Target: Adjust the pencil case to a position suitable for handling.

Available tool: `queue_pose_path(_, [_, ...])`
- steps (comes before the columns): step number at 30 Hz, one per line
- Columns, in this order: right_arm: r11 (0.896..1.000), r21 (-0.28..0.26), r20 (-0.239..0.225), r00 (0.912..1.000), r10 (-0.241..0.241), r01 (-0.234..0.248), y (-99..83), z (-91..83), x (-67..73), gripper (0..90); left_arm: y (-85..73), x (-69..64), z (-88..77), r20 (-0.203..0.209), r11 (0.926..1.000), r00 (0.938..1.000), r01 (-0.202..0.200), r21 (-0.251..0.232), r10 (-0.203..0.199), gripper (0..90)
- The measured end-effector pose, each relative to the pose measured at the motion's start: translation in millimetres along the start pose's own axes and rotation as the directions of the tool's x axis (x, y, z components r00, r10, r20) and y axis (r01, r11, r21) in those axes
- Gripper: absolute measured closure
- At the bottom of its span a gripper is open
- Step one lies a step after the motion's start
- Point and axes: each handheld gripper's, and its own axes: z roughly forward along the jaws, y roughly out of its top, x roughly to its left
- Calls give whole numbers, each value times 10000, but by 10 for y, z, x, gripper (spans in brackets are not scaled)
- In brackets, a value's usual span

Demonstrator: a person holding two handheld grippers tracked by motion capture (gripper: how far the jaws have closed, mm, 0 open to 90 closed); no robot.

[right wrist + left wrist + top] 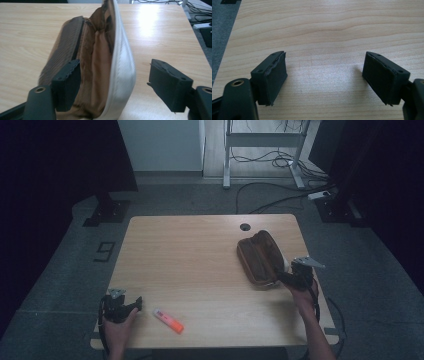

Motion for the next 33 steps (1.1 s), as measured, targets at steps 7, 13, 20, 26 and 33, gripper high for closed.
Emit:
queue_pose_path(7, [9994,33,-25,9994,331,-331,-13,211,-97,357,0,0,0,-1,10000,10000,0,0,0,194])
queue_pose_path(13, [9999,-126,-441,9990,46,-52,-18,316,-102,612,1,-1,2,2,10000,10000,-1,-3,1,194])
queue_pose_path(20, [9988,243,-686,9967,433,-417,-62,360,-186,754,3,-2,3,14,10000,10000,-20,-3,20,193])
queue_pose_path(26, [9971,205,-870,9934,747,-732,-75,351,-245,815,2,-2,3,17,10000,10000,-14,-3,14,193])
queue_pose_path(33, [9947,213,-1100,9886,1028,-1011,-79,348,-297,822,6,-3,4,34,10000,10000,-37,17,37,193])
